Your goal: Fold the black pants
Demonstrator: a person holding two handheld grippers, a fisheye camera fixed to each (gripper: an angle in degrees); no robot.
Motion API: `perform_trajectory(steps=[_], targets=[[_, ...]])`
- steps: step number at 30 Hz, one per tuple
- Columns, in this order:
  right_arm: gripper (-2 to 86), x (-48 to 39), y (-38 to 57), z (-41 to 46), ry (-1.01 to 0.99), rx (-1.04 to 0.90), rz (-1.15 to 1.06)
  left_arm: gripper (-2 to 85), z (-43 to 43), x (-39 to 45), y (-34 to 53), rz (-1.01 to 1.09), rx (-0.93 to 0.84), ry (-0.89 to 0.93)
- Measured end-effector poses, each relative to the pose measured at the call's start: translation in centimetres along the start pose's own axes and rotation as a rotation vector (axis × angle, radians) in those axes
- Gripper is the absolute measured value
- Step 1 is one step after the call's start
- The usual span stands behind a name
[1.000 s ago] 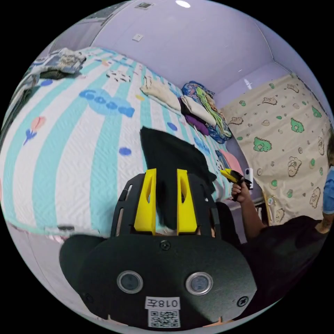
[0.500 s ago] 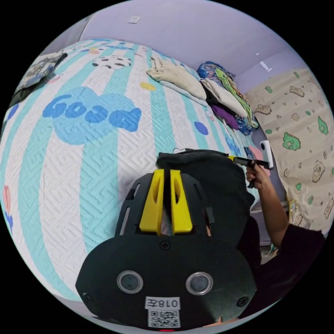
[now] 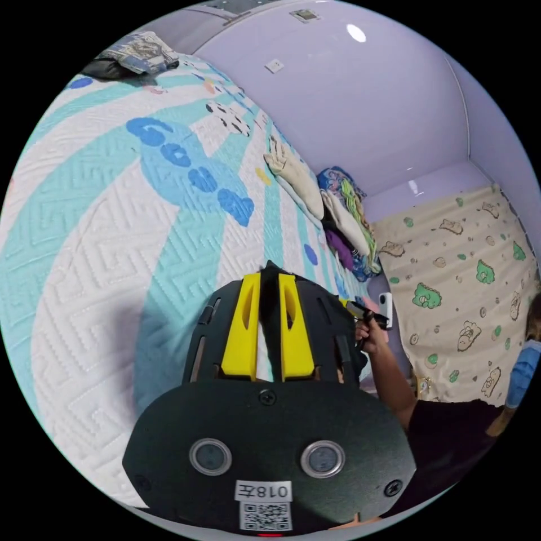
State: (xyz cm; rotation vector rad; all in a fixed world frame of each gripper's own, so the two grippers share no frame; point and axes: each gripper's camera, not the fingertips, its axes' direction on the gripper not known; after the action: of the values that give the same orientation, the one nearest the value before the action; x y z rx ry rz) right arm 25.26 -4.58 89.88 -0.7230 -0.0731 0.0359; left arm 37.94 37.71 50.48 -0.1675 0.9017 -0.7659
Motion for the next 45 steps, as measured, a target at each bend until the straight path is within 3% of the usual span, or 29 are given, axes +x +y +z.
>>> perform_trajectory(steps=[3, 8, 12, 23, 32, 39, 45], targets=[[9.0, 1.5, 2.0, -2.7, -0.134, 0.061, 0.039, 8.5, -1.3, -0.6, 1.4, 0.034, -0.044, -0.014], [11.3, 5.6, 9.0, -5.1, -0.346, -0.005, 0.125, 12.1, -0.3, -2.8, 7.9, 0.046, -0.270, 0.049], [10.5, 6.9, 13.7, -5.6, -0.541, 0.037, 0.163, 12.4, 1.2, -4.6, 11.6, 0.011, -0.288, 0.149], [12.9, 2.8, 9.4, -1.6, -0.575, -0.131, 0.075, 12.1, 11.0, -9.4, 12.4, 0.046, -0.438, 0.364], [9.0, -0.3, 7.7, 0.1, -0.500, -0.179, 0.055, 7.3, 13.8, -12.5, 13.2, 0.073, -0.523, 0.259], [5.6, -7.5, 7.2, -1.0, -0.237, -0.133, -0.002, 5.6, 12.9, -12.3, 13.5, 0.109, -0.492, 0.151], [5.3, -13.1, 7.6, -2.2, -0.256, -0.123, -0.050, 5.3, 9.9, -12.2, 14.3, 0.183, -0.529, 0.136]])
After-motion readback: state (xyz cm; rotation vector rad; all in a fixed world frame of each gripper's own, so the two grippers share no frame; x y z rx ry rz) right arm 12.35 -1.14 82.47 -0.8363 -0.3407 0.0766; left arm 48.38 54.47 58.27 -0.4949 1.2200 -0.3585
